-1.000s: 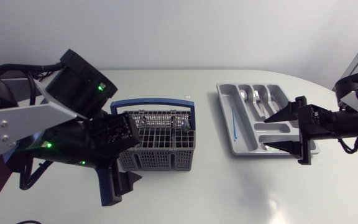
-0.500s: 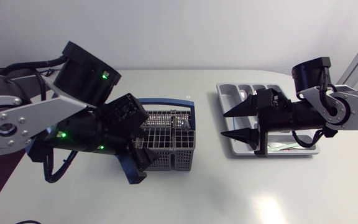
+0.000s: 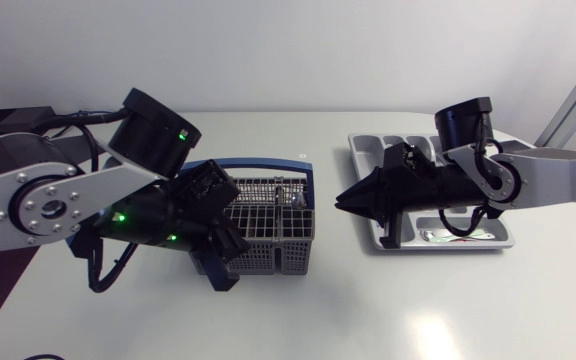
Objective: Unload the cutlery basket into the drawer organizer.
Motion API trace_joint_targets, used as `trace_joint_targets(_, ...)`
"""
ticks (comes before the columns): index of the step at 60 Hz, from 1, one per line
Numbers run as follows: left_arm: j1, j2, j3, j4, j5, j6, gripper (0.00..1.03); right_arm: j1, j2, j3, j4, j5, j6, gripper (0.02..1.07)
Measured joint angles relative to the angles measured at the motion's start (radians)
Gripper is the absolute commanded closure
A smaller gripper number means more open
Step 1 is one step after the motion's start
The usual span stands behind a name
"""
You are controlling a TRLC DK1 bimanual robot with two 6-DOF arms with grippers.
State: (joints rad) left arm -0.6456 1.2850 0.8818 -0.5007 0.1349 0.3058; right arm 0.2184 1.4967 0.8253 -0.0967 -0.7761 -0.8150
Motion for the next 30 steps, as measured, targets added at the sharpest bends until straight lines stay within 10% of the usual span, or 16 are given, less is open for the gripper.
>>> trace_joint_targets(8, 0.032, -0.003, -0.036, -0.018, 0.0, 0.037, 0.97, 0.005, 0.053, 0.055, 0.032, 0.002, 0.051, 0.91)
trace_joint_targets(30, 0.167, -0.015, -0.148, 0.014, 0.0, 0.122, 0.94, 0.081, 0.209, 0.191, 0.147, 0.022, 0.18, 0.91)
